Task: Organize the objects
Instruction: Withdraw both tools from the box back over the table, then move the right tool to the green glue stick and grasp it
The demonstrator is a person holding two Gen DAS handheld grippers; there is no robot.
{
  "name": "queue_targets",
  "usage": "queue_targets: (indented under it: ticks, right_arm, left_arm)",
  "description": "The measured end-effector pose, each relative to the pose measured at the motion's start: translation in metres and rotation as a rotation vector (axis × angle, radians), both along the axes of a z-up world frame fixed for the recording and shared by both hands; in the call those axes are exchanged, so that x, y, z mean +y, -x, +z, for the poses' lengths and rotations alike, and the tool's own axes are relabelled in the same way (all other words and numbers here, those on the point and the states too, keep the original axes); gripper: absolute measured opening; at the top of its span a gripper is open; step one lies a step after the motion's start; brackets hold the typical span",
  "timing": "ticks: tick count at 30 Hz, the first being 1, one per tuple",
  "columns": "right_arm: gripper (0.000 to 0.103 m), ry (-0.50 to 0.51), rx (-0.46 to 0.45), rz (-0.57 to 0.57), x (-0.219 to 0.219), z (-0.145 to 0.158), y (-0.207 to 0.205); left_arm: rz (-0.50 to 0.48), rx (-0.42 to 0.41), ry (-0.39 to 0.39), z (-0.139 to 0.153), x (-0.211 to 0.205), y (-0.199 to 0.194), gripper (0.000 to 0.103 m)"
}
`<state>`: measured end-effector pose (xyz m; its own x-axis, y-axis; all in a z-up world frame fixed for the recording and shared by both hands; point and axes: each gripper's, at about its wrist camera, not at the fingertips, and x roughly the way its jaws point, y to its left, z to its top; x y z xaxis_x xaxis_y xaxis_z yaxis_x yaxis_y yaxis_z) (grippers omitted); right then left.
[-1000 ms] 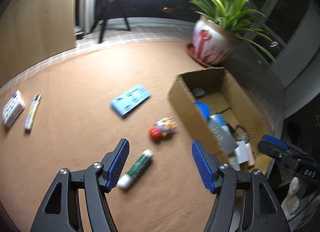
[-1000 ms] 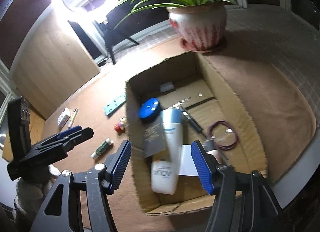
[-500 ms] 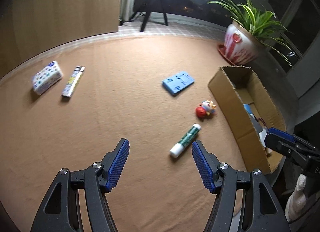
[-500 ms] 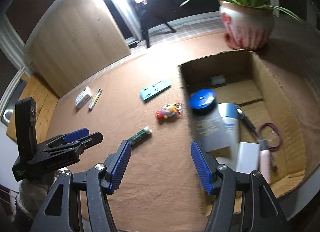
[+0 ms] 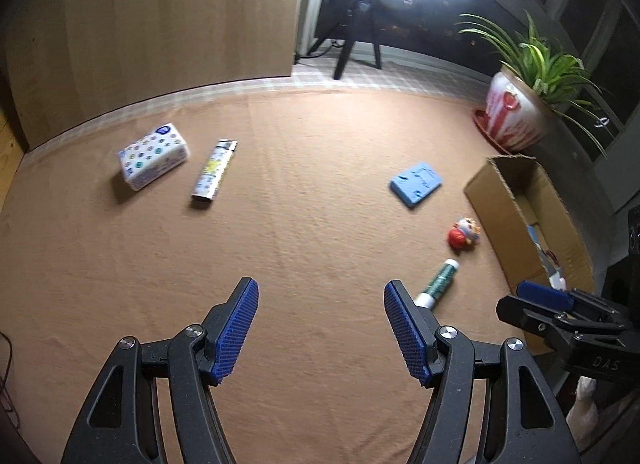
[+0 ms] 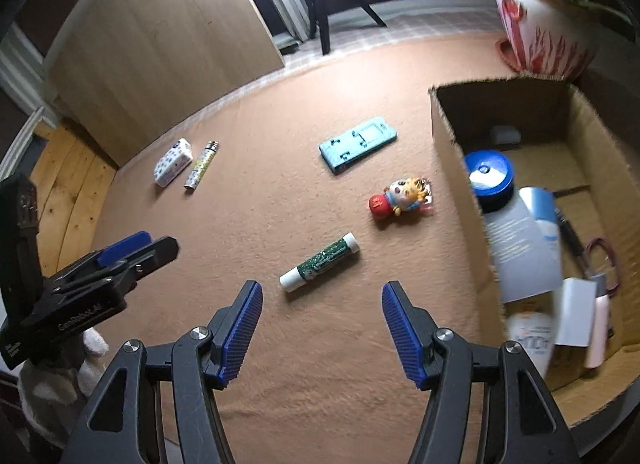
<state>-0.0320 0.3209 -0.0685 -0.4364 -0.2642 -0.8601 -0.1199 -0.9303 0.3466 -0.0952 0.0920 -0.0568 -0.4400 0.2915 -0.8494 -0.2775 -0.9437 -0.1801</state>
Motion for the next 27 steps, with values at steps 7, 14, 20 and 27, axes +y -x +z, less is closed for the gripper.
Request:
queue_targets:
  ticks: [7, 14, 20, 27]
  right_arm:
    - [0.059, 0.049, -0.065, -0.048, 0.003, -0.026, 0.018]
    - [0.050, 0.084, -0.113, -0.074, 0.001, -0.044, 0.034]
    - [0.039, 0.012, -0.132, -0.056, -0.012, -0.050, 0.051]
    - [0.026, -0.097, -0.104, 0.022, -0.035, -0.050, 0.062]
  left_arm:
    - [0.049, -0.026, 0.017, -0.019, -0.024, 0.021, 0.071]
    - [0.073, -0.044, 0.012, -0.033, -0.040, 0.036, 0.071]
    - [0.076, -0.046, 0.027, -0.040, -0.046, 0.048, 0.071]
    - [0.087, -0.041, 0.070, -0.043, -0.046, 0.078, 0.071]
